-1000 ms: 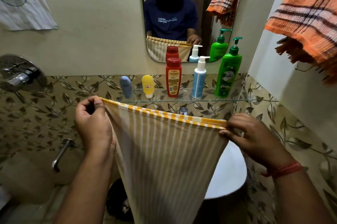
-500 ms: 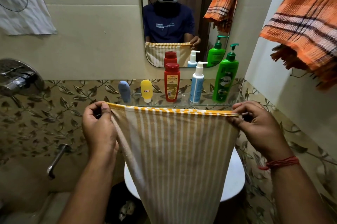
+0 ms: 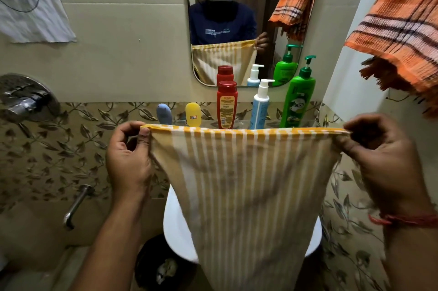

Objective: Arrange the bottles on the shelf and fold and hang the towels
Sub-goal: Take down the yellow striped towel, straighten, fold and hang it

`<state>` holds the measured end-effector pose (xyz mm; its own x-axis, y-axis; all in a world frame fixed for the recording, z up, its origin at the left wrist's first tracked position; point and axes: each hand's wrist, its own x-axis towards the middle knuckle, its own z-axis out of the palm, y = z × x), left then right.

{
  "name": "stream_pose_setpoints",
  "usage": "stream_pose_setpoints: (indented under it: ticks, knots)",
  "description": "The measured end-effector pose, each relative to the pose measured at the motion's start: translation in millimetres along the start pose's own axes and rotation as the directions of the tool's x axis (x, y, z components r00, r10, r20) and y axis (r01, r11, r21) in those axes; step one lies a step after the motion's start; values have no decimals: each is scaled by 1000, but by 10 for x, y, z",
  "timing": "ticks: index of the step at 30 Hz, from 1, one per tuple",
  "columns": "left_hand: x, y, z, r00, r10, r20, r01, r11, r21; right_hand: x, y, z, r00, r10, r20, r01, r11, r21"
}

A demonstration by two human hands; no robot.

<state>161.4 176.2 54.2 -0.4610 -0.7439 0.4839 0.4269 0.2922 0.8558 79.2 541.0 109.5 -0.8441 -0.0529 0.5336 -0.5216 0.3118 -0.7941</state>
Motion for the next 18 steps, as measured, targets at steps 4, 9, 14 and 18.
stream_pose_setpoints:
  ticks: [4, 9, 14, 18]
  knots:
    - [-23, 13, 113, 998, 17, 58, -20, 999, 49, 127, 74, -13, 970, 117, 212, 21, 833, -553]
    - [-113, 56, 114, 994, 9, 112, -16, 998, 59, 123, 69, -142, 983, 51, 175, 64, 801, -596]
    - [-104, 272, 117, 989, 141, 50, -138, 989, -56, 50, -55, -208, 990, -124, 65, 139, 812, -567]
    - [-66, 279, 147, 989, 151, -4, -151, 988, -41, 85, -63, -224, 988, 36, 149, 6, 962, -272]
